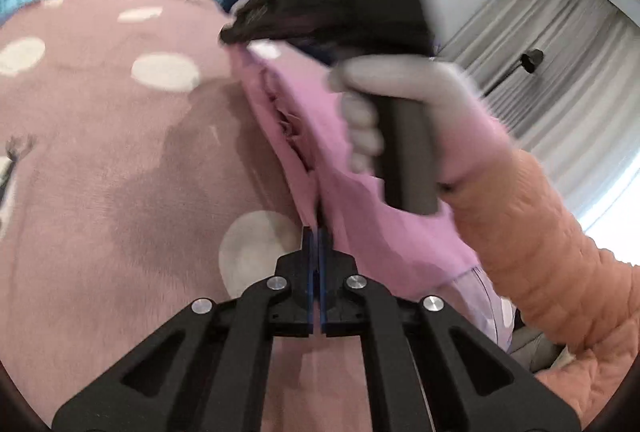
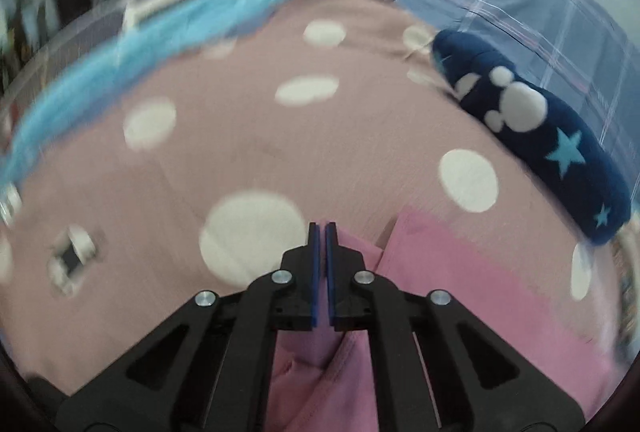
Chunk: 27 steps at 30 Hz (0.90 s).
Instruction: Fold small clothes
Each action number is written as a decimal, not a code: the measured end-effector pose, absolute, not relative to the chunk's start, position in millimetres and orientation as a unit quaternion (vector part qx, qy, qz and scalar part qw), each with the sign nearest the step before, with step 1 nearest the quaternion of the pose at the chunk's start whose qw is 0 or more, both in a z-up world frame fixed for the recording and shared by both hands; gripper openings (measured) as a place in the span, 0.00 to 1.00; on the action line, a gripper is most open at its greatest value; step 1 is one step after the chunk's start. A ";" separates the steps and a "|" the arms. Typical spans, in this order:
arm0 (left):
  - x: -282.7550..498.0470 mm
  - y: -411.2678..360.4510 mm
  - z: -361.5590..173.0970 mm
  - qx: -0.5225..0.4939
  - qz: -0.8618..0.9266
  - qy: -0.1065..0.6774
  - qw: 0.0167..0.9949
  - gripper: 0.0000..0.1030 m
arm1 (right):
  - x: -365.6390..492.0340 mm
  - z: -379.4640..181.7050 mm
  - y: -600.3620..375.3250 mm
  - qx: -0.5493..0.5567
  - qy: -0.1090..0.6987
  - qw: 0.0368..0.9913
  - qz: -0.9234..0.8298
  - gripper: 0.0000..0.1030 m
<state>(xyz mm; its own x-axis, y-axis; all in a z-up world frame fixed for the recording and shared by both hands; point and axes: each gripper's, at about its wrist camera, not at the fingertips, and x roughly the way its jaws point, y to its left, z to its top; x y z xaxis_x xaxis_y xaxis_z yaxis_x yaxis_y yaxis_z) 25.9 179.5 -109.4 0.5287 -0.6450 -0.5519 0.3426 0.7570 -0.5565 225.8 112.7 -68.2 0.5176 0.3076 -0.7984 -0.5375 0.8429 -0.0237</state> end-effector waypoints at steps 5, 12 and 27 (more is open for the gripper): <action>15.6 176.2 -126.7 -0.153 -0.252 0.424 0.856 0.00 | 249.7 -106.7 112.9 -0.125 0.472 0.831 0.266 0.03; 7.3 183.3 -128.7 -0.192 -0.255 0.422 0.849 0.29 | 235.8 -78.7 106.0 -0.119 0.443 0.841 0.287 0.05; 41.1 177.2 -139.4 -0.236 -0.309 0.468 0.794 0.01 | 230.6 -103.6 130.3 -0.206 0.465 0.824 0.249 0.03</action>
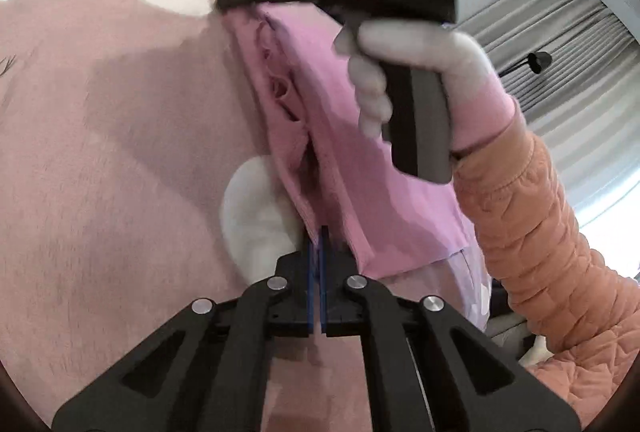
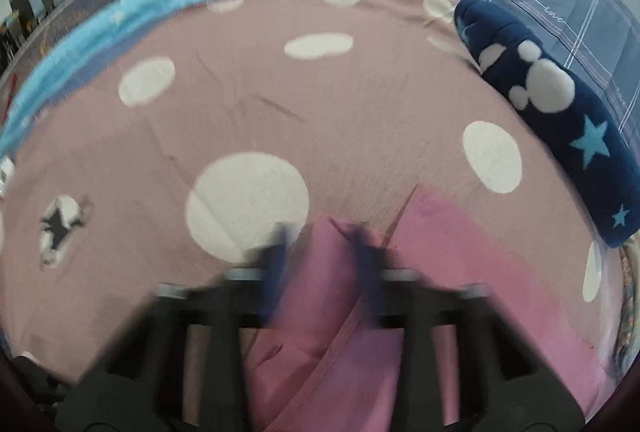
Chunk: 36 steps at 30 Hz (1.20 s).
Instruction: Fold small clothes
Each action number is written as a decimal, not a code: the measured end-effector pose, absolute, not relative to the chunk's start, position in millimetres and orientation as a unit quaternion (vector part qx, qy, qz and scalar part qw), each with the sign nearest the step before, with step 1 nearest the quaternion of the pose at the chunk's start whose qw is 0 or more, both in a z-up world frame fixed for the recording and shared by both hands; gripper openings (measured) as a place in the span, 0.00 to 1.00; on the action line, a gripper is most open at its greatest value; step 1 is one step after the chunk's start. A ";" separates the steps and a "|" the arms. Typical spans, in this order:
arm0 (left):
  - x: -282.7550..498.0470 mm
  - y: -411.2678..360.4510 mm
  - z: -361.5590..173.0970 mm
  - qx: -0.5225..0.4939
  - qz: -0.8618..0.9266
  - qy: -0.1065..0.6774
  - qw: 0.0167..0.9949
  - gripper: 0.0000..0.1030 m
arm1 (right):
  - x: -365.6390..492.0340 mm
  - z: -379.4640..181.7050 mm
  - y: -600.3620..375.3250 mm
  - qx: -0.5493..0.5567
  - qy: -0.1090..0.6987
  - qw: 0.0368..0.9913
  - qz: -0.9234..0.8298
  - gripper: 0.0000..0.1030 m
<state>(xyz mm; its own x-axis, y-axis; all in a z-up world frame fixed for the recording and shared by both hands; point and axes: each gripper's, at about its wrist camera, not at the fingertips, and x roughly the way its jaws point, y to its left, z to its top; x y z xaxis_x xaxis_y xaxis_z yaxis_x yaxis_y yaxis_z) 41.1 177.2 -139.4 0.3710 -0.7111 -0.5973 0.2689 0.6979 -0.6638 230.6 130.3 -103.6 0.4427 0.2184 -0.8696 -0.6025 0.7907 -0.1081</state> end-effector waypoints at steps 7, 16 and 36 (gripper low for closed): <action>24.3 181.6 -133.3 -0.169 -0.322 0.473 0.802 0.01 | 251.4 -97.3 129.9 -0.162 0.460 0.834 0.259 0.02; 22.1 191.0 -121.7 -0.140 -0.305 0.462 0.821 0.02 | 243.5 -67.5 106.9 -0.124 0.427 0.852 0.276 0.26; -1.0 157.0 -125.3 -0.044 -0.271 0.429 0.861 0.22 | 248.5 -97.9 49.3 -0.050 0.509 0.824 0.243 0.20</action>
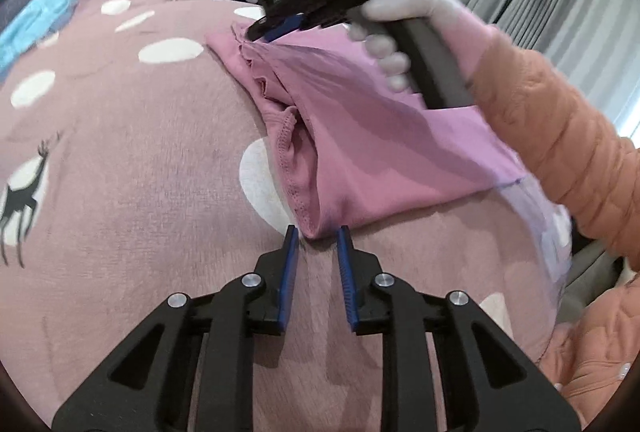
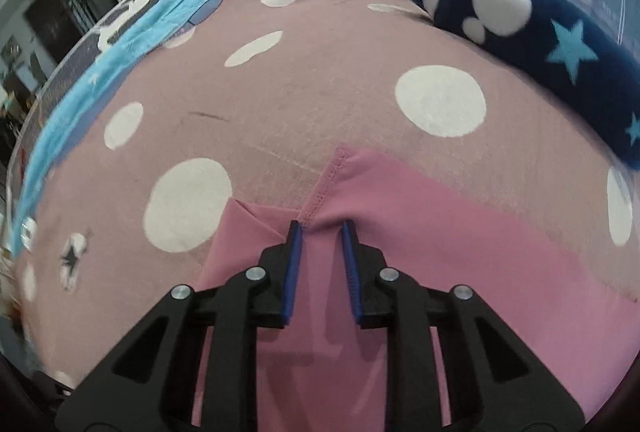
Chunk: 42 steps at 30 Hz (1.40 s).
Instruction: Fold small clothes
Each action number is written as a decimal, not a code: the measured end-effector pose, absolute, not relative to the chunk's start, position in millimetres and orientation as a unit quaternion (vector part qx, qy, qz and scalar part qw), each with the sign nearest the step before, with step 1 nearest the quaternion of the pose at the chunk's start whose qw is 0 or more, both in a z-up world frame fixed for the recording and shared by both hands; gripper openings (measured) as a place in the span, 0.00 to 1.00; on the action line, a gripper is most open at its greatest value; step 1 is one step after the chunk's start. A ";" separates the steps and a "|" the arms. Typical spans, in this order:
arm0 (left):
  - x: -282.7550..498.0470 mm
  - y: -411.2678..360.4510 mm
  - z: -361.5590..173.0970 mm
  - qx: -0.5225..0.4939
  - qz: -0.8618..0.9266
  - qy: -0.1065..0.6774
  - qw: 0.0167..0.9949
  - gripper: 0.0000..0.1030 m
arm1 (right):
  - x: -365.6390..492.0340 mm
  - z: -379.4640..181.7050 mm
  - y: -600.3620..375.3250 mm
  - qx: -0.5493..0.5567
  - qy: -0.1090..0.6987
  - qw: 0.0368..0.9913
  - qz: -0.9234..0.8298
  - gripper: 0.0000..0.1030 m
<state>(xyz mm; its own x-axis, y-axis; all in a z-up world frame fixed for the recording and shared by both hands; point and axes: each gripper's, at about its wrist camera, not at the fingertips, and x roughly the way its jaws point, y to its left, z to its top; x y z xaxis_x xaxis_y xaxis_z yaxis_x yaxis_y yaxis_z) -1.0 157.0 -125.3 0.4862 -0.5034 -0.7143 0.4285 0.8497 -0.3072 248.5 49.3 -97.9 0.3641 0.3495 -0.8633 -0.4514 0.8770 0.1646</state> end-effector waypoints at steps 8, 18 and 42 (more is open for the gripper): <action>-10.9 164.4 -116.4 -0.024 -0.252 0.418 0.872 0.22 | 135.2 -56.9 12.2 -0.121 0.431 0.846 0.290 0.24; -22.1 168.6 -104.5 -0.020 -0.239 0.398 0.885 0.30 | 15.5 -72.3 8.0 -0.229 0.376 0.843 0.309 0.26; 13.9 234.0 -105.9 -0.144 -0.196 0.397 0.885 0.37 | -51.0 -130.1 95.0 -0.432 0.239 0.818 0.295 0.03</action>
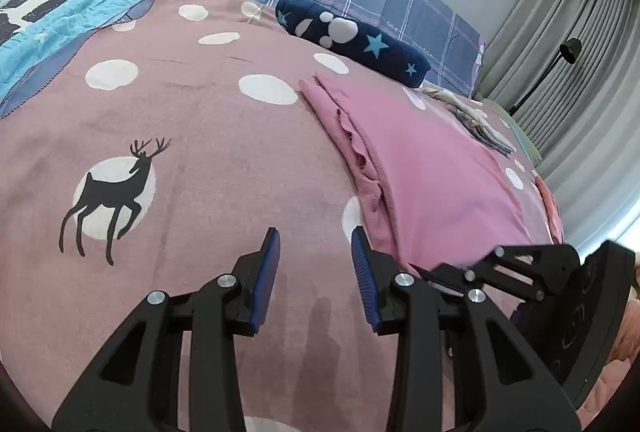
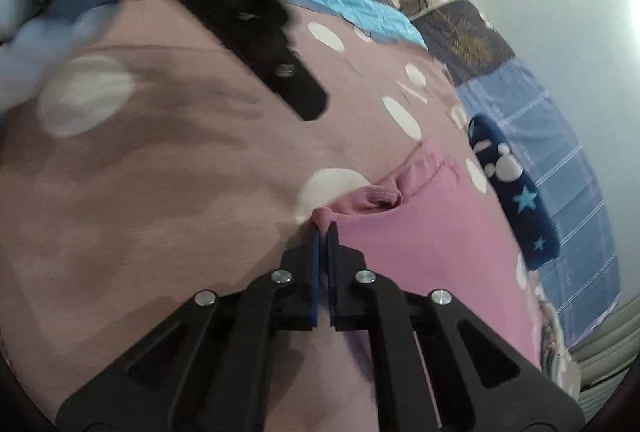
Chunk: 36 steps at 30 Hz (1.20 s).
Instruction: Fold small clothes
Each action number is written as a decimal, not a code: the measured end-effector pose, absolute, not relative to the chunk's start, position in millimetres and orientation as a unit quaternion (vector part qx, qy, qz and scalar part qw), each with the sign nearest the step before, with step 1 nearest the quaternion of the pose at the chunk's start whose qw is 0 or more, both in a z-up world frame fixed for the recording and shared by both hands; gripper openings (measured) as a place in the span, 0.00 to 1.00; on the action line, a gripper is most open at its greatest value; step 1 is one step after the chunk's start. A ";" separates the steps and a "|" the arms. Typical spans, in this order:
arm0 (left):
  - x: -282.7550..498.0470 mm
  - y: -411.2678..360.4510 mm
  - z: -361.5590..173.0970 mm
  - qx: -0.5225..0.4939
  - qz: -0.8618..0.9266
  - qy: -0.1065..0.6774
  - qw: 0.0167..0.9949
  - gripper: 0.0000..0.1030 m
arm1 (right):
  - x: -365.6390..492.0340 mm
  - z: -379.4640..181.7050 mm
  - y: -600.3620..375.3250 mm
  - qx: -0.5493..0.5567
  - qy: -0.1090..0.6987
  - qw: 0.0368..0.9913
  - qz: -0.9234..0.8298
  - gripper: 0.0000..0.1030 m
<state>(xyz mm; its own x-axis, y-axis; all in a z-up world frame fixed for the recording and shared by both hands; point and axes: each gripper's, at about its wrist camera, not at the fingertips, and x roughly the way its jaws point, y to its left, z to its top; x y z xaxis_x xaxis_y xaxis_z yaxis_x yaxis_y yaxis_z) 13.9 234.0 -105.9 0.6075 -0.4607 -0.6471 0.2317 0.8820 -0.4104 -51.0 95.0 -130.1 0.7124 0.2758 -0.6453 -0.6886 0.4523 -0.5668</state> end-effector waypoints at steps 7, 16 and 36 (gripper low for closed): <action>56.4 209.1 -100.6 -0.141 -0.256 0.410 0.864 0.55 | -51.0 -117.3 77.0 -0.398 0.242 0.834 0.297 0.21; 165.0 171.8 -123.0 -0.170 -0.280 0.456 0.828 0.59 | -35.7 -120.4 77.7 -0.370 0.288 0.842 0.266 0.35; 234.2 135.7 -122.5 -0.163 -0.257 0.499 0.811 0.11 | -7.2 -118.5 88.3 -0.288 0.322 0.865 0.255 0.08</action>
<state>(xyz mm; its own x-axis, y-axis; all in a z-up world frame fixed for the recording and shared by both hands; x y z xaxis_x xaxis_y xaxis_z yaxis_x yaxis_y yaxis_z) 234.2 135.7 -122.5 0.3686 -0.5801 -0.7264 0.2549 0.8145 -0.5211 -7.2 88.3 -118.5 0.6621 0.2557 -0.7045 -0.6267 0.7043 -0.3334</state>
